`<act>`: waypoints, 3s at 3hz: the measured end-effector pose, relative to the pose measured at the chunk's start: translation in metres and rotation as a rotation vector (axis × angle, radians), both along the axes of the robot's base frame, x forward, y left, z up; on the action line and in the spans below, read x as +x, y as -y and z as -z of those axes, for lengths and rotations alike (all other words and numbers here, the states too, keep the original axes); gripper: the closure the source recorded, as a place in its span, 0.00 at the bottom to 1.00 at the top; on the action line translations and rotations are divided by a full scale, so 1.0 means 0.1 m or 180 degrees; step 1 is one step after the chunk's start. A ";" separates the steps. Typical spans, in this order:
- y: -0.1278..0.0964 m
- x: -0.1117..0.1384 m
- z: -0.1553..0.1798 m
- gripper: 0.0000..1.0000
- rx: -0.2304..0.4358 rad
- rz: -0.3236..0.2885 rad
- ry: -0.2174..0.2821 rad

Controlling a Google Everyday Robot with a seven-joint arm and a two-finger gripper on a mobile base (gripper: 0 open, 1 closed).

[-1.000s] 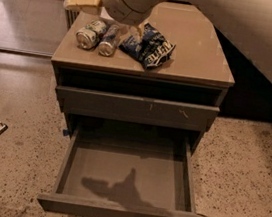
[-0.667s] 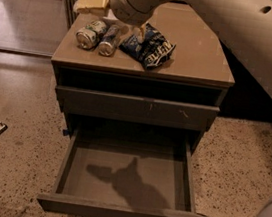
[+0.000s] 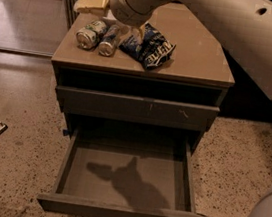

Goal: Place redbull can into middle drawer

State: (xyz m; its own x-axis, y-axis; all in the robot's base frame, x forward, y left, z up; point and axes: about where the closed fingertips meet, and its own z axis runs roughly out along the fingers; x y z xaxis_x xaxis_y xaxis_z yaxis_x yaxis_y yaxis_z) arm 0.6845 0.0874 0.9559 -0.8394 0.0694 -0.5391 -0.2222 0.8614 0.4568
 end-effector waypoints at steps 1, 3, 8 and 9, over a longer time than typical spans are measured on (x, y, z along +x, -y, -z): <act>-0.12 0.12 0.07 0.00 0.0037 0.0038 -0.0052; -0.11 0.44 0.32 0.00 -0.0038 0.0255 -0.0138; -0.15 0.86 0.72 0.26 -0.0145 0.0379 -0.0295; -0.14 0.89 0.74 0.35 -0.0140 0.0386 -0.0308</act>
Offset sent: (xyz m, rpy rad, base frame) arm 0.0517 0.0143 -0.0360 -0.0143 0.0593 -0.1057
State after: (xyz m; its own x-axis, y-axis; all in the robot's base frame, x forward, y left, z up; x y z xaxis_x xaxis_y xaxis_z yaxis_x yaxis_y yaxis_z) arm 0.7732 0.1013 0.8821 -0.8744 0.1516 -0.4609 -0.0720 0.8988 0.4324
